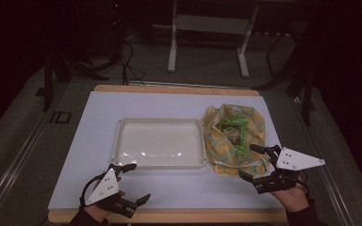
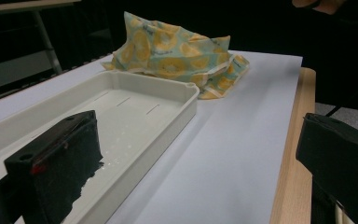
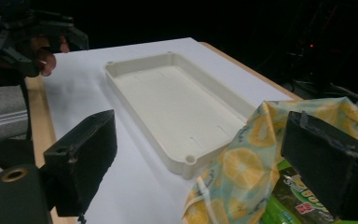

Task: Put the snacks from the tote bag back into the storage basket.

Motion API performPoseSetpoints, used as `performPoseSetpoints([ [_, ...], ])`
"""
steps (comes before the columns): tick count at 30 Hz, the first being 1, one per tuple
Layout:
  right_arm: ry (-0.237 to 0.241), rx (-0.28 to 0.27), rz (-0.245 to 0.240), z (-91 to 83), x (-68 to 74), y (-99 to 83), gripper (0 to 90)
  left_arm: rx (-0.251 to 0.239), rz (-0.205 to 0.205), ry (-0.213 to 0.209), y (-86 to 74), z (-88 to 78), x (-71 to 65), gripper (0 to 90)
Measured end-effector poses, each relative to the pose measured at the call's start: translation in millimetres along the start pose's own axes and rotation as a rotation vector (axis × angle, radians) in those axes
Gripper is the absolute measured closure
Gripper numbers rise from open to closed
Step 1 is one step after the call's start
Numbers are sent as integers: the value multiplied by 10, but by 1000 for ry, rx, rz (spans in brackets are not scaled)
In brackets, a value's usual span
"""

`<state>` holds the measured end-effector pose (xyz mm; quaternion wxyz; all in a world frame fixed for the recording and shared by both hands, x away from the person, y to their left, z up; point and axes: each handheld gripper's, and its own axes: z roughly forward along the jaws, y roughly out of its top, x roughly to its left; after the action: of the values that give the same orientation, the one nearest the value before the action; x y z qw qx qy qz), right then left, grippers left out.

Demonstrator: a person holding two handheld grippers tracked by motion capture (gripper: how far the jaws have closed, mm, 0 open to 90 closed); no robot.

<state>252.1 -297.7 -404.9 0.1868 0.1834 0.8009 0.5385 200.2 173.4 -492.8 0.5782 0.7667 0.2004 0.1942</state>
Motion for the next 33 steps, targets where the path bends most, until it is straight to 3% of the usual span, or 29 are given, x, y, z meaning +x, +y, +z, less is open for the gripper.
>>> performPoseSetpoints([
  [22,-70,-39,0,-34,-299,214,105,3,2,-2,2,10,0,3],
  [27,-107,-60,5,-55,-368,256,110,6,4,-3,3,9,-2,3],
  [33,-125,-50,7,-50,-468,316,110,4,5,7,4,6,5,3],
])
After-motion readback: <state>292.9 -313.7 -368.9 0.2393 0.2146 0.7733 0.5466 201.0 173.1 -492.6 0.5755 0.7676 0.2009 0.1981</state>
